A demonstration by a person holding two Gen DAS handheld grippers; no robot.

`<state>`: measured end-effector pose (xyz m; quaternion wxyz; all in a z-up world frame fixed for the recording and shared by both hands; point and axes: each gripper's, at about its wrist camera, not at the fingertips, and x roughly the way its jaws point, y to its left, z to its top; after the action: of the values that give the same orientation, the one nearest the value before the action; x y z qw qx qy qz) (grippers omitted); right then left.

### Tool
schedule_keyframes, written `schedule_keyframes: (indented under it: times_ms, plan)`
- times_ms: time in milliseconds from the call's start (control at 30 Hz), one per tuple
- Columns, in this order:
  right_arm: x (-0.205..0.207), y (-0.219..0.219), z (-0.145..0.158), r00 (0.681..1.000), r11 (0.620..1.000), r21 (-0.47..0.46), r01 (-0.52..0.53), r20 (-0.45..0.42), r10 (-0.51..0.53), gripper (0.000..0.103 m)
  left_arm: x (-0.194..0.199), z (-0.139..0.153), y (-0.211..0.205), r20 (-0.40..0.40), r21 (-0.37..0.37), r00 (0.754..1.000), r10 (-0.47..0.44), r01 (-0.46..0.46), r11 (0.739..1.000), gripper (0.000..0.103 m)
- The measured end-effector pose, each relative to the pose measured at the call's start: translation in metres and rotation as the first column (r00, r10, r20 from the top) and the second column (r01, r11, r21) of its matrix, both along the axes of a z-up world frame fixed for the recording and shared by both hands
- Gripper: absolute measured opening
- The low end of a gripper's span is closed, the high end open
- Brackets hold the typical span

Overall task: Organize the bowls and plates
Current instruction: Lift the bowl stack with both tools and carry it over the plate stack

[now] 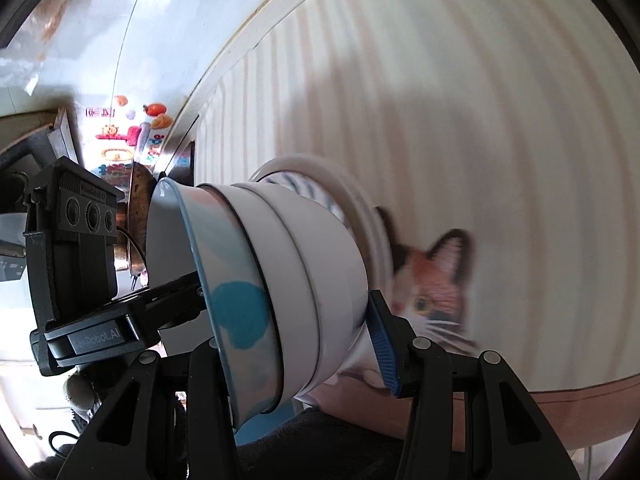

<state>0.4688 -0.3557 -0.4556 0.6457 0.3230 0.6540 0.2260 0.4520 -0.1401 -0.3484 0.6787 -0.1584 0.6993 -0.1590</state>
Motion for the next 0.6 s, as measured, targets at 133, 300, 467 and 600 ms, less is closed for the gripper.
schedule_keyframes:
  times_ms: [133,300,467,600]
  plan:
    - [0.006,0.019,-0.005,1.0,1.0,0.003,-0.012,0.002,0.012,0.05,0.003,-0.006,0.013,-0.001,0.002,1.0,0.013,-0.013,1.0,0.058]
    - [0.016,0.042,-0.01,1.0,1.0,-0.011,-0.02,0.0,0.02,0.05,0.009,-0.011,0.021,-0.007,0.006,1.0,0.013,-0.013,1.0,0.058]
    - [0.021,0.056,-0.015,1.0,0.999,-0.027,-0.02,-0.004,0.02,0.05,0.011,-0.016,0.029,-0.012,0.01,1.0,0.005,-0.005,1.0,0.058]
    - [0.022,0.061,-0.02,1.0,0.999,-0.035,-0.018,-0.012,0.018,0.05,0.013,-0.021,0.033,-0.021,0.011,1.0,0.001,-0.001,1.0,0.058]
